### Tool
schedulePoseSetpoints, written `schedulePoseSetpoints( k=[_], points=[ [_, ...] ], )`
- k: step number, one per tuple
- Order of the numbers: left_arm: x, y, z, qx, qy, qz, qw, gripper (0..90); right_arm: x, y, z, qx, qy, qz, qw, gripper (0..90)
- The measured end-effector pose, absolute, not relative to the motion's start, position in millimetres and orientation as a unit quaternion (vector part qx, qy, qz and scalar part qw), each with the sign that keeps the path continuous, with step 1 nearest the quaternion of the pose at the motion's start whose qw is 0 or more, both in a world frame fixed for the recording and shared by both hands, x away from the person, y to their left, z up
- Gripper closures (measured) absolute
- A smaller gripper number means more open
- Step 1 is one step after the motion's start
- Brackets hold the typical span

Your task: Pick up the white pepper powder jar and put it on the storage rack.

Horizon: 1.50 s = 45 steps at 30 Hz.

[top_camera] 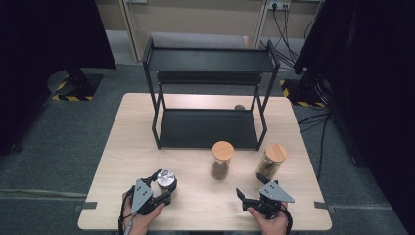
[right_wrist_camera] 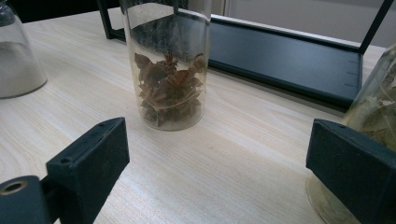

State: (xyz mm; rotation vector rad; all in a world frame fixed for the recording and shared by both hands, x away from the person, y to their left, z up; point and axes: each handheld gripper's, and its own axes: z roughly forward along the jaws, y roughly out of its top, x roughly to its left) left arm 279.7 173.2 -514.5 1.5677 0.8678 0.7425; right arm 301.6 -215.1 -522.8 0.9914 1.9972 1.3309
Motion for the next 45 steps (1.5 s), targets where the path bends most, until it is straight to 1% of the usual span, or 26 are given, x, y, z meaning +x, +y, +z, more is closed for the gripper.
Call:
schedulePoseSetpoints(
  k=[10,34,45],
  points=[
    [283.1,170.3,-504.6,0.661,0.374,0.32,0.567,34.9,301.6,-215.0,-522.8,0.368,0.741,0.493,0.269,6.0],
    [307.8,159.5,-481.9,0.641,0.391,0.338,0.568,35.0,301.0,-215.1,-522.8,0.367,0.741,0.494,0.268,6.0],
    [317.3,156.2,-479.7,0.636,0.396,0.349,0.563,35.0,300.5,-215.0,-522.8,0.366,0.741,0.494,0.269,6.0]
  ],
)
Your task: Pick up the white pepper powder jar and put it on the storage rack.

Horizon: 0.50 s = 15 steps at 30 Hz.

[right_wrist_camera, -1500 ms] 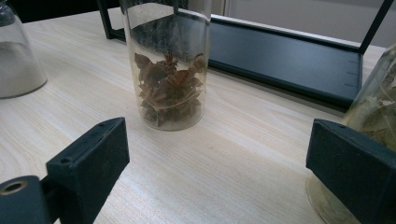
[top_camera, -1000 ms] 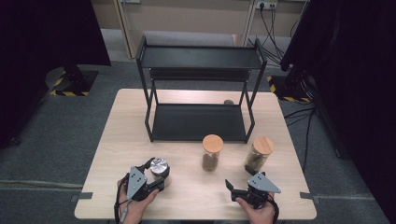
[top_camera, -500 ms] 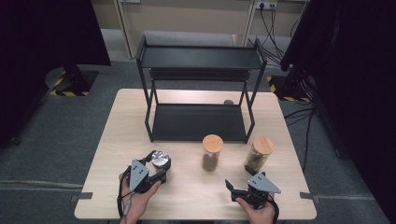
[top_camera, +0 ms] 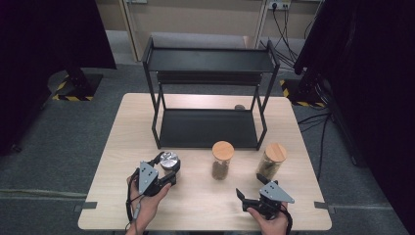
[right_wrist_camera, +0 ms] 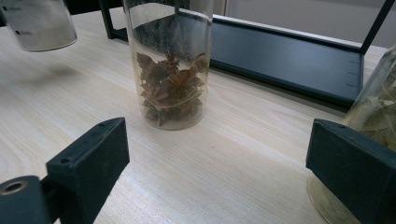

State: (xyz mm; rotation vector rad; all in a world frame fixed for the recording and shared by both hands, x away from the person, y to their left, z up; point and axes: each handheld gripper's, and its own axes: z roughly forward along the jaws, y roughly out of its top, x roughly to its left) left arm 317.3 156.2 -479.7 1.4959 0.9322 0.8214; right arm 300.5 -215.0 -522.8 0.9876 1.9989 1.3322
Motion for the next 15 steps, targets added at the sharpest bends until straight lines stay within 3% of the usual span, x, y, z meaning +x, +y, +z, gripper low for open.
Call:
schedulePoseSetpoints(
  k=[15],
  points=[
    [332.2,151.5,-473.5,0.629,0.4,0.363,0.559,35.0,300.2,-214.5,-522.8,0.365,0.743,0.493,0.27,6.0]
  ],
)
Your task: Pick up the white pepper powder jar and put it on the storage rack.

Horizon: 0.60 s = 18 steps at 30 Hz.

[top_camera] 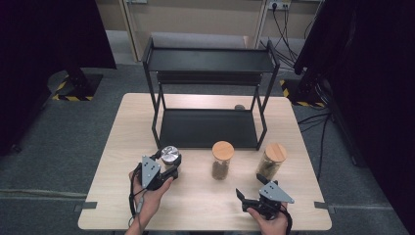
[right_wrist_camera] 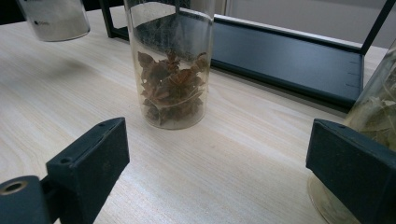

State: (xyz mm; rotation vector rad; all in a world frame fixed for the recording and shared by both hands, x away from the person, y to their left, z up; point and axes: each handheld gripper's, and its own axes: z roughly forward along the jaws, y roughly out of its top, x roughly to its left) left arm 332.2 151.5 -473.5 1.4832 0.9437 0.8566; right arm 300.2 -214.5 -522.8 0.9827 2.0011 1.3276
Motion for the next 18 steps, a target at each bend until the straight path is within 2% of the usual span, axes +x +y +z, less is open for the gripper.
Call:
schedulePoseSetpoints(
  k=[18],
  points=[
    [353.6,145.2,-463.1,0.621,0.405,0.376,0.555,35.0,300.1,-214.9,-522.8,0.366,0.742,0.494,0.269,6.0]
  ],
)
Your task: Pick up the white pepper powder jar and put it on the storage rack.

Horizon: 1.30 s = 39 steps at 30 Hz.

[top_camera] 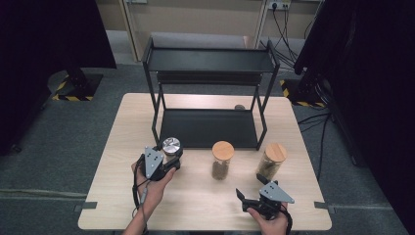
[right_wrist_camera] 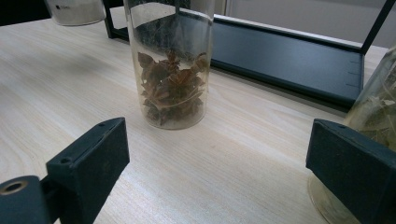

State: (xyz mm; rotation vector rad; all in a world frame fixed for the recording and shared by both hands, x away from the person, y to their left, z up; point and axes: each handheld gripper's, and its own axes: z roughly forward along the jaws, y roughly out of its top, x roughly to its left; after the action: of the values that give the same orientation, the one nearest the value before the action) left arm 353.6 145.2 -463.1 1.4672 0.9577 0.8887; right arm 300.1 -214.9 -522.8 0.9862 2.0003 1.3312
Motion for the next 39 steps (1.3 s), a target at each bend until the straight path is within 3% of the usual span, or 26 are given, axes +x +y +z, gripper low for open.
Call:
schedulePoseSetpoints(
  k=[39],
  points=[
    [402.9,137.4,-452.1,0.601,0.431,0.401,0.541,35.0,299.4,-215.4,-522.8,0.365,0.741,0.496,0.267,6.0]
  ],
)
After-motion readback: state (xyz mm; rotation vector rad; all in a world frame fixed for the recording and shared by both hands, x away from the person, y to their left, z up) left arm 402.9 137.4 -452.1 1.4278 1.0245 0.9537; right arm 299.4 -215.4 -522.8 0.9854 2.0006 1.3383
